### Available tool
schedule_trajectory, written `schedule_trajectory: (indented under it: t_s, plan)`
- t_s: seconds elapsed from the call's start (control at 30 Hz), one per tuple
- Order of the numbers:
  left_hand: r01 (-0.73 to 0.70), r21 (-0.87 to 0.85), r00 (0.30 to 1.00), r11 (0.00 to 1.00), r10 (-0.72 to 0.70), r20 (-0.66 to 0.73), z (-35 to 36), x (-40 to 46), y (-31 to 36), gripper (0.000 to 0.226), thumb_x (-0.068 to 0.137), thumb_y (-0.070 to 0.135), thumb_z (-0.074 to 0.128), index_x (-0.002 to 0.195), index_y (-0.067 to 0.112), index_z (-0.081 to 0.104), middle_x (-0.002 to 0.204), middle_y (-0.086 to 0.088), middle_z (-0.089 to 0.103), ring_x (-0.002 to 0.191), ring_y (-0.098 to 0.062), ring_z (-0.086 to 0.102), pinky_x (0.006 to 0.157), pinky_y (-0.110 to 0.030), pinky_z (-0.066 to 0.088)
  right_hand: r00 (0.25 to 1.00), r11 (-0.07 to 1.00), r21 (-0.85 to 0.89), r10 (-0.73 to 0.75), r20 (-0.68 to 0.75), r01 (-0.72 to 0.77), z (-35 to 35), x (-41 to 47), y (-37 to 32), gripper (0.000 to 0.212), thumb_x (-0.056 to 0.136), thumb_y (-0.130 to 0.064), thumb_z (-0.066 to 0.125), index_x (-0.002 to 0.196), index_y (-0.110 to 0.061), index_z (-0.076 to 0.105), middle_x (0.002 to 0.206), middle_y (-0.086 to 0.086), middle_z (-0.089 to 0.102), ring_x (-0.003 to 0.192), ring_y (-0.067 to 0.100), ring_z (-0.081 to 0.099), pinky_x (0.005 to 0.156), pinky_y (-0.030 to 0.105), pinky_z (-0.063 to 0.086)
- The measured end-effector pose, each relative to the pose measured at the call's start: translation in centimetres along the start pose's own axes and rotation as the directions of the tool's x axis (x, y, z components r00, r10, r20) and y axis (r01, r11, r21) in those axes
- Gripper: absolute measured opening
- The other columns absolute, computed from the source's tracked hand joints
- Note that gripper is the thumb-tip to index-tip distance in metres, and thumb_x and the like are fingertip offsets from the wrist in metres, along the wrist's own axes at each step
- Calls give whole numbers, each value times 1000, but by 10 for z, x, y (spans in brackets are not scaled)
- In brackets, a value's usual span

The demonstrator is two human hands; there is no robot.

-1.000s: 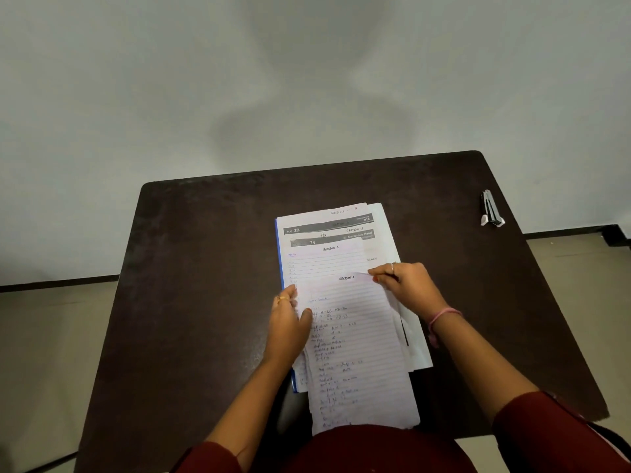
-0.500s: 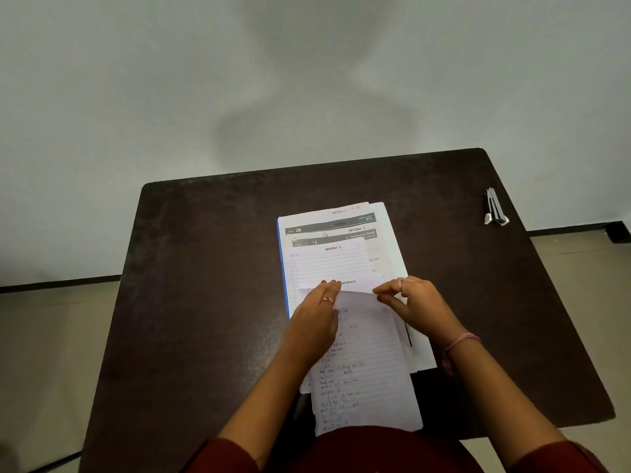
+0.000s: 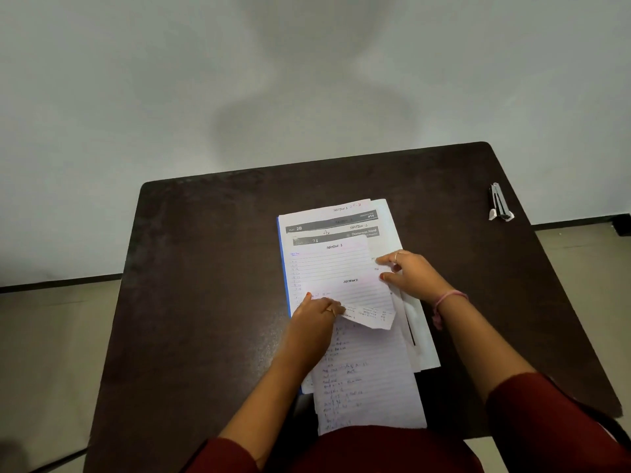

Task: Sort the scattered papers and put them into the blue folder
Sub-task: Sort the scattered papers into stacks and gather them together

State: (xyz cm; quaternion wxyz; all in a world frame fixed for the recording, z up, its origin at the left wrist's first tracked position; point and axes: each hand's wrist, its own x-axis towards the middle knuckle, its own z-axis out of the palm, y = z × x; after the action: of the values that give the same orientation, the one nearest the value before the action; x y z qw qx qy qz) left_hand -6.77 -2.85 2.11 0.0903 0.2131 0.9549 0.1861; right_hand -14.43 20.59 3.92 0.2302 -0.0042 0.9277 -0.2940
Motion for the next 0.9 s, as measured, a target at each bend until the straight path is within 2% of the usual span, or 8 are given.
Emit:
schedule_trajectory:
  t_s: [0.2,0.4,0.5,0.6,0.7,0.8,0.87,0.9]
  plan:
    - [12,-34,999,999,-11,34,3,-5,3,35,100,13,46,134,9,53,137,-8,53,125,-23,50,115,-34,4,999,999,-54,5,40,-3,-2,10,-7,22,82,-20,72,104,-21,69,81,-14,61,77,6,58,86,33,53]
    - [277,-324,960,905,-242,144,12,-2,-7,43,99,40,36,135,22,51,151,8,36,143,-15,25,117,-25,10,998,991,-126,-52,-36,47,2,-4,-7,14,87,-25,66,99,-25,73,100,-7,73,95,11,65,94,39,49]
    - [104,-251,994,962,-94,49,7,-1,-8,36,98,33,47,125,15,61,154,3,30,146,-17,20,121,-36,9,996,986,-156,-69,-50,60,2,-21,-12,11,84,-34,68,94,-32,74,129,-6,60,121,17,51,102,43,40]
    - [-99,-36,994,994,97,-41,-3,0,-8,24,94,24,56,103,11,73,150,-8,39,142,-30,29,114,-47,13,983,991,-106,-65,174,84,-3,-36,-14,7,77,-40,74,79,-45,70,147,-10,39,137,19,29,110,54,26]
    - [-76,5,994,997,75,79,-10,3,-9,33,99,28,45,121,14,66,144,1,48,144,-23,26,117,-46,1,942,984,174,-87,325,31,-10,-44,-13,4,74,-40,76,76,-38,73,140,-11,48,127,10,41,108,38,32]
    - [-121,9,989,993,120,82,-13,3,-12,37,97,32,42,115,16,69,122,6,66,126,-19,51,115,-48,7,985,939,345,-47,164,-12,-9,-33,-10,21,76,-47,70,92,-32,73,122,-12,62,110,3,56,99,29,43]
    - [-119,-4,991,993,119,63,-17,4,-12,37,97,33,41,113,18,70,117,7,68,113,-16,59,116,-47,13,999,972,234,-4,33,-3,-4,-18,-6,27,83,-36,69,109,-27,68,113,-9,66,103,8,60,93,28,48]
    - [-104,-25,991,994,106,84,-19,3,-11,35,99,32,42,119,18,67,123,7,65,115,-14,57,118,-41,6,1000,987,158,10,7,-11,-1,-12,-4,32,85,-31,69,115,-24,65,113,-7,65,100,11,60,89,27,48]
